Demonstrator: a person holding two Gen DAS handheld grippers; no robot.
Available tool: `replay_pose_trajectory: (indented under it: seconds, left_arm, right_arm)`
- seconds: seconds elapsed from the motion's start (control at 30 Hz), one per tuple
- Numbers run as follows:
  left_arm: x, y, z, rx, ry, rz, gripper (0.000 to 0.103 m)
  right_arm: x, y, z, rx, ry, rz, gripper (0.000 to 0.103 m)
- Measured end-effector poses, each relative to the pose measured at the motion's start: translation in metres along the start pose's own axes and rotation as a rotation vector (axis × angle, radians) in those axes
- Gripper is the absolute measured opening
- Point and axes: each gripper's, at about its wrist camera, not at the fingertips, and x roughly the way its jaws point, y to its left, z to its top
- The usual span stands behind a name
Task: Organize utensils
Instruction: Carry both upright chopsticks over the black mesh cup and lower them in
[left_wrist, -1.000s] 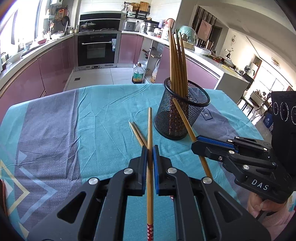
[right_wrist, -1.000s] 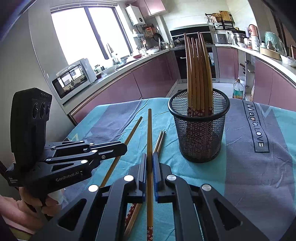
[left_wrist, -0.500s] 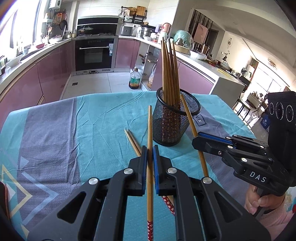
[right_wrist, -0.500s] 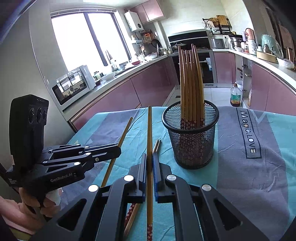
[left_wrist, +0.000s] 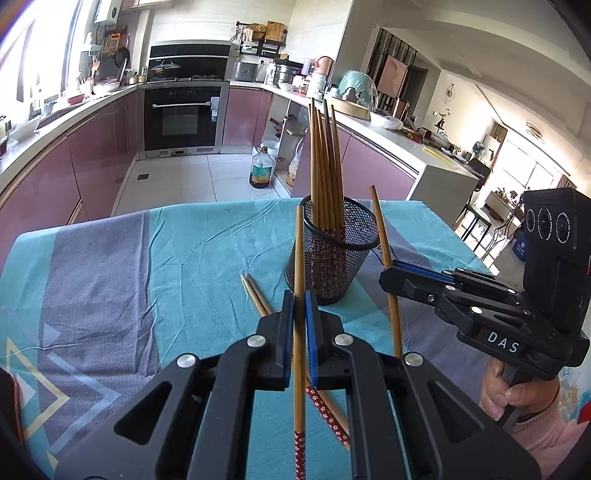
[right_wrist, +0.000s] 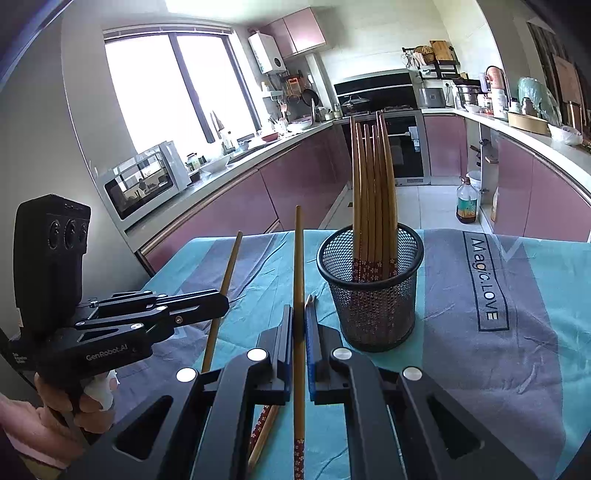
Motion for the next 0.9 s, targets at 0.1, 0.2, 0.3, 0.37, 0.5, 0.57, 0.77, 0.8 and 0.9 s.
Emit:
replay_pose_trajectory:
  seconds: [0.1, 0.2, 0.3, 0.37, 0.5, 0.57, 0.77, 0.8, 0.9]
  left_arm:
    - [-0.005, 0.0, 0.001, 0.001, -0.006, -0.007, 0.007]
    - [-0.006, 0.0, 0.003, 0.002, -0.01, -0.01, 0.007]
    - [-0.008, -0.001, 0.004, 0.003, -0.016, -0.014, 0.007]
    - [-0.009, -0.001, 0.005, 0.003, -0.019, -0.015, 0.007]
    - [-0.013, -0.003, 0.007, 0.008, -0.032, -0.017, 0.007]
    - [-0.015, -0.004, 0.009, 0.011, -0.039, -0.02, 0.007]
    - [-0.023, -0.006, 0.016, 0.015, -0.065, -0.031, 0.007]
    - [-0.025, -0.006, 0.017, 0.015, -0.068, -0.033, 0.007]
    - [-0.027, -0.008, 0.021, 0.015, -0.079, -0.036, 0.007]
  right_arm:
    - [-0.002, 0.0, 0.002, -0.002, -0.008, -0.001, 0.005]
    - [-0.005, 0.0, 0.003, -0.004, -0.017, 0.0, 0.005]
    - [-0.007, 0.0, 0.006, -0.007, -0.025, -0.002, 0.005]
    - [-0.008, -0.001, 0.008, -0.008, -0.031, -0.003, 0.005]
    - [-0.012, -0.001, 0.012, -0.014, -0.049, -0.007, 0.005]
    - [-0.014, -0.003, 0.014, -0.013, -0.058, -0.008, 0.005]
    - [-0.021, -0.003, 0.022, -0.022, -0.086, -0.014, 0.005]
    - [-0.022, -0.003, 0.023, -0.023, -0.091, -0.015, 0.005]
    - [-0.025, -0.004, 0.026, -0.026, -0.101, -0.014, 0.005]
